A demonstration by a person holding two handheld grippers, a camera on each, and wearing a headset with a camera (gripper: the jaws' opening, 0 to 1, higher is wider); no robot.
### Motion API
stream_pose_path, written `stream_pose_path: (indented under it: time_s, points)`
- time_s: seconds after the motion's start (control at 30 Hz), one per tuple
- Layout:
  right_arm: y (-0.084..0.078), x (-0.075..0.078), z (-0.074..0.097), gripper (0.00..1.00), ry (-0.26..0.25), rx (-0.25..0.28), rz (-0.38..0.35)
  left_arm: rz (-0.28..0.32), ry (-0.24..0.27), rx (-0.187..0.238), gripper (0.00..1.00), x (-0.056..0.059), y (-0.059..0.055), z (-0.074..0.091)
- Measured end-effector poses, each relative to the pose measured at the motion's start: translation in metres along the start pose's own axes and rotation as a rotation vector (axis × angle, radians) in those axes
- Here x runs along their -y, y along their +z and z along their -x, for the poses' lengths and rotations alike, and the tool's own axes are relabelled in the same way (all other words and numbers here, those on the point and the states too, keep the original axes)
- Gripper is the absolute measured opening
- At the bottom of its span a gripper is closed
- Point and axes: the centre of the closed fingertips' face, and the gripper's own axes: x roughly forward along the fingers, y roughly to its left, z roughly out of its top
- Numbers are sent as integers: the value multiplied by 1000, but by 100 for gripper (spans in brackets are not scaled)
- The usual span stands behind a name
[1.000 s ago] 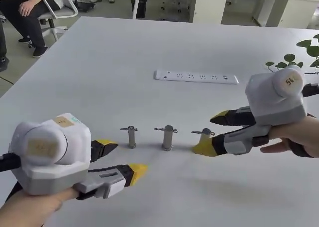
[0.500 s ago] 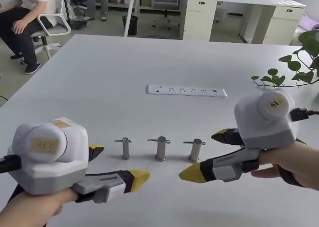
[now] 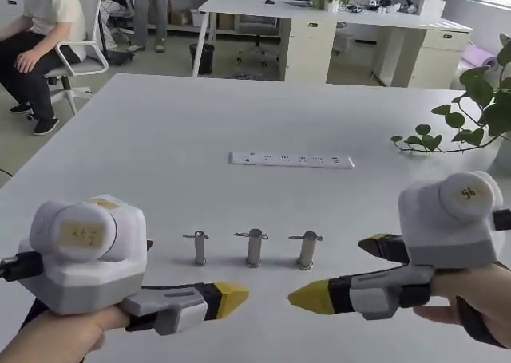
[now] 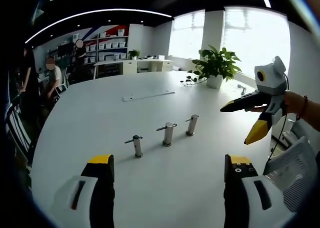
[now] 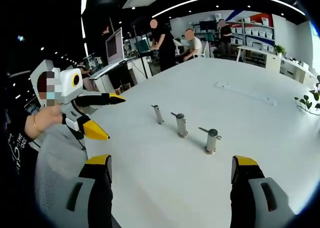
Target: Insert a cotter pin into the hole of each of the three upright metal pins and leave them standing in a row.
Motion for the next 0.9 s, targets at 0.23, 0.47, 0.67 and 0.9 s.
stream_pose_path:
  time_s: [0.23, 0.47, 0.67, 0.9]
  points:
    - [-6, -6, 3, 99, -20, -3, 15, -17, 13, -7, 99, 2, -4, 9]
    - [-11, -15, 8, 98, -29, -15, 3, 35, 19, 21, 99, 8, -3, 19]
    - [-9, -21, 12, 97, -22, 8, -11, 23, 27, 14, 99, 8, -5, 24]
    - [-5, -25, 14, 97, -31, 31, -20, 11, 35, 0, 99, 7, -6, 28]
